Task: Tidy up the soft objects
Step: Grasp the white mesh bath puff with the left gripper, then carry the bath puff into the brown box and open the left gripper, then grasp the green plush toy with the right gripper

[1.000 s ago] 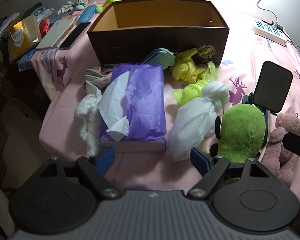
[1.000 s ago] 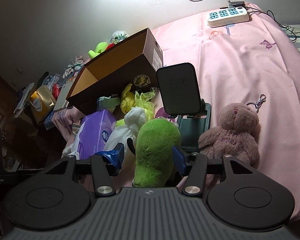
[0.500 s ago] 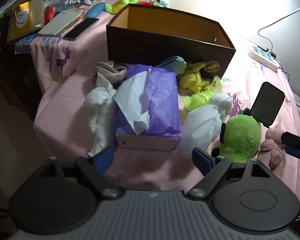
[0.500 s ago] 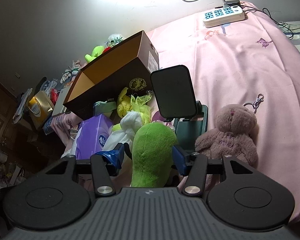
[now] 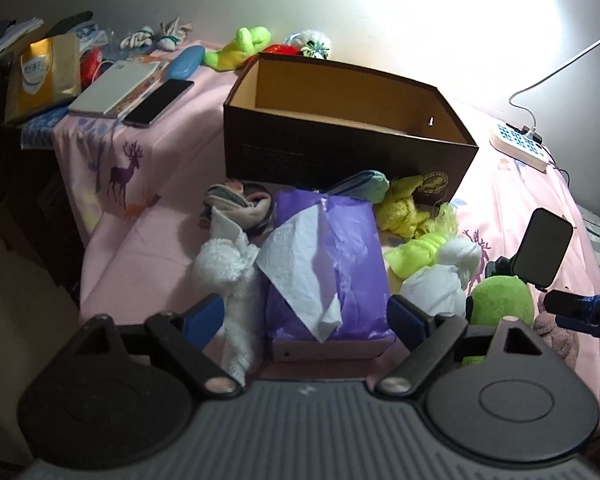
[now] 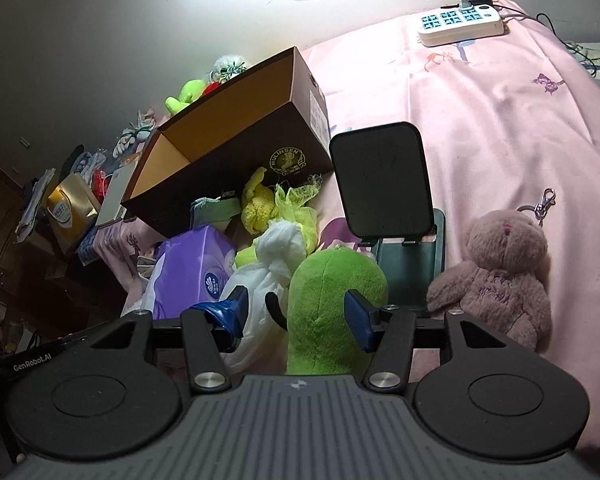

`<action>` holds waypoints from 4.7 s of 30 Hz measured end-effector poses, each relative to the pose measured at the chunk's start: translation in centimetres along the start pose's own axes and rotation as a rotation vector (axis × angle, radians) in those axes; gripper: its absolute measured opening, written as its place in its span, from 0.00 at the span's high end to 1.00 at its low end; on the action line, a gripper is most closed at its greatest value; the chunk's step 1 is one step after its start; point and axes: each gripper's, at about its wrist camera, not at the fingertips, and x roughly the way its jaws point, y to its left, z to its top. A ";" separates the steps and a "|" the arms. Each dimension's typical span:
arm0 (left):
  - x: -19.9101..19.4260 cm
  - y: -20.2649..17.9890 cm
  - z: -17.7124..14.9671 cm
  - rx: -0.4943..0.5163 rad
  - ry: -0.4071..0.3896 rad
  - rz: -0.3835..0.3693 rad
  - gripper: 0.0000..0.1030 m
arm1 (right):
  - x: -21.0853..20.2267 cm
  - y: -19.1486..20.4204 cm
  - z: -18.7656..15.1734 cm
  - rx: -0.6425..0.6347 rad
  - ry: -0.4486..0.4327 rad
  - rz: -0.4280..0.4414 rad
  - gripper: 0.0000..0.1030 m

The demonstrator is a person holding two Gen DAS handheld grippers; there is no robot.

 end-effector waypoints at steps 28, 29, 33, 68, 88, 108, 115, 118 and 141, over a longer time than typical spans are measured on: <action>7.9 9.6 -0.5 -0.088 0.086 -0.118 0.26 | 3.4 2.7 1.8 -0.010 0.033 -0.059 0.64; 8.2 9.3 -0.5 -0.085 0.085 -0.108 0.26 | 3.5 2.8 1.8 -0.012 0.034 -0.060 0.64; 9.5 9.3 -0.7 -0.089 0.109 -0.094 0.40 | 3.5 2.9 1.8 -0.017 0.035 -0.065 0.64; 13.2 1.7 21.1 0.223 -0.157 -0.146 0.53 | 1.5 1.2 1.4 0.178 -0.111 -0.231 0.64; 26.1 0.2 24.2 0.306 0.119 0.141 0.44 | 0.9 -1.0 1.6 0.295 -0.158 -0.313 0.64; 13.2 -1.7 19.0 0.298 -0.005 -0.035 0.35 | 4.0 -1.4 2.5 0.218 -0.001 -0.167 0.62; 9.7 -3.5 13.6 0.287 0.031 -0.159 0.33 | 4.1 -2.0 1.9 0.189 0.060 -0.140 0.61; 8.9 -4.4 11.8 0.283 0.050 -0.194 0.33 | 4.1 -2.3 1.3 0.178 0.094 -0.128 0.60; 4.5 -5.0 3.6 0.221 0.108 -0.156 0.31 | 5.7 -4.8 -0.9 0.248 0.148 0.074 0.59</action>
